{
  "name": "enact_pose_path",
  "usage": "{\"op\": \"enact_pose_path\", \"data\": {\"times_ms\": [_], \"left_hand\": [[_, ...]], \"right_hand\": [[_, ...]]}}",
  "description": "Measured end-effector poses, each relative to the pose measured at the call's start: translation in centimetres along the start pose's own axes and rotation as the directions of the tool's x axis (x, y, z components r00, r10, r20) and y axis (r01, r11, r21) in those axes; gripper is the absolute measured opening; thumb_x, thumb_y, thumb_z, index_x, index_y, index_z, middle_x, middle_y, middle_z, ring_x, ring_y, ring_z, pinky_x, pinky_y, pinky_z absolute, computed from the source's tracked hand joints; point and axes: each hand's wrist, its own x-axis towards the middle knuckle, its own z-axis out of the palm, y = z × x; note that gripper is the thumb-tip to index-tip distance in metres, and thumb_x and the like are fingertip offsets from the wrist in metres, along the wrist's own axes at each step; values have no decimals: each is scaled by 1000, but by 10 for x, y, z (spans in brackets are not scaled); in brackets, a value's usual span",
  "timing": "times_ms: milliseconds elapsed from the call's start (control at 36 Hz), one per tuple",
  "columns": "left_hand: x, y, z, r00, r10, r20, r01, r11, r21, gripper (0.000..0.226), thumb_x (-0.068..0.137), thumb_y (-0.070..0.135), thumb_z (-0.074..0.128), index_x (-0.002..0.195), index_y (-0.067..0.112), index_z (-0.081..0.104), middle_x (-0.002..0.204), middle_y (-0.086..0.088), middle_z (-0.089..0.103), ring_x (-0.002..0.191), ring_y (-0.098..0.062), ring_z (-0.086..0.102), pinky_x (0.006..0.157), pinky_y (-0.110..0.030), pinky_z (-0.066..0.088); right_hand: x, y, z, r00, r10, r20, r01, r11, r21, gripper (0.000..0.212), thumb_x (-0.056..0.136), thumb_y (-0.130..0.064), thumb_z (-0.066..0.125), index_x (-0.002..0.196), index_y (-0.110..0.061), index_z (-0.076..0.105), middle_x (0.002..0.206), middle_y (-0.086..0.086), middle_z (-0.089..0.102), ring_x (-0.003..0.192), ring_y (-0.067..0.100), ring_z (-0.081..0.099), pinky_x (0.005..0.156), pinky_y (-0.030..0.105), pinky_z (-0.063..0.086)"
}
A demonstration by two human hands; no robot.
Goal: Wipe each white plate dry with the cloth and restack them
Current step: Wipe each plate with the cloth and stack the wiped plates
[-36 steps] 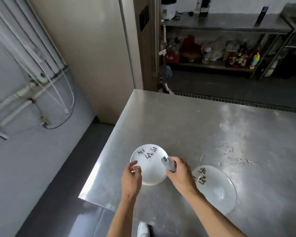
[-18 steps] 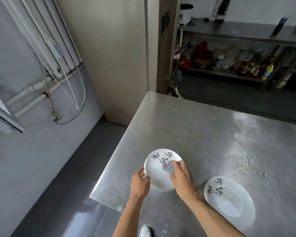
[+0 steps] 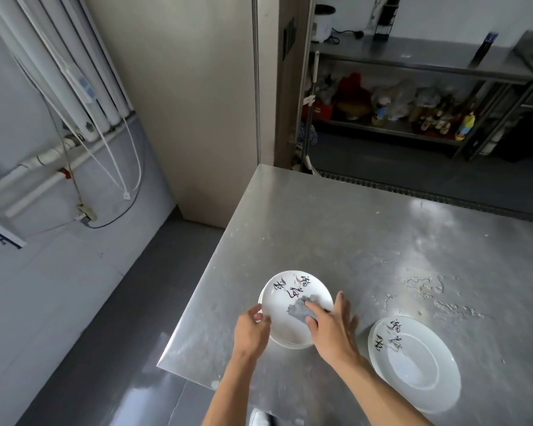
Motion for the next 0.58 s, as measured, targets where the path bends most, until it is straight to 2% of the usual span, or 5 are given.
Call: {"op": "enact_pose_path", "data": {"times_ms": [83, 139, 250, 472, 583], "left_hand": [[2, 1, 1, 1000, -2, 6, 3, 1000, -22, 44, 100, 10, 55, 144, 9, 61, 117, -17, 74, 116, -40, 68, 100, -50, 57], [1, 2, 1, 1000, 7, 23, -6, 999, -36, 46, 97, 3, 53, 141, 12, 63, 98, -10, 72, 100, -36, 69, 98, -47, 58], [-1, 7, 1, 999, -2, 37, 4, 999, -39, 64, 88, -11, 50, 148, 10, 56, 90, -14, 64, 81, -35, 60, 77, -32, 50], [-3, 14, -2, 995, -100, 24, 103, 964, -246, 53, 86, -16, 52, 132, 9, 61, 62, 6, 54, 69, -15, 57, 80, -35, 52], [-3, 16, -1, 993, -111, 35, 116, 956, -269, 42, 89, -15, 54, 122, 8, 64, 79, -5, 61, 70, -16, 58, 77, -33, 53]], "right_hand": [[4, 3, 1, 1000, -15, 4, 15, 999, 52, 44, 102, -40, 48, 145, -48, 44, 152, 19, 23, 133, 36, 42, 111, 39, 36], [6, 5, 2, 1000, -26, 2, 26, 996, 88, 44, 101, -38, 50, 145, -45, 47, 135, 9, 36, 117, 31, 54, 101, 34, 43], [8, 7, 5, 1000, -27, 12, 25, 992, 124, 44, 100, -38, 52, 144, -45, 48, 128, 2, 37, 112, 28, 57, 94, 33, 46], [11, 12, 3, 999, -27, 45, 17, 979, 203, 43, 100, -38, 51, 142, -47, 48, 135, 0, 40, 113, 25, 59, 91, 30, 46], [12, 11, 2, 998, -12, 54, 1, 978, 209, 43, 100, -40, 50, 142, -47, 49, 134, 0, 41, 113, 25, 60, 90, 29, 45]]}}
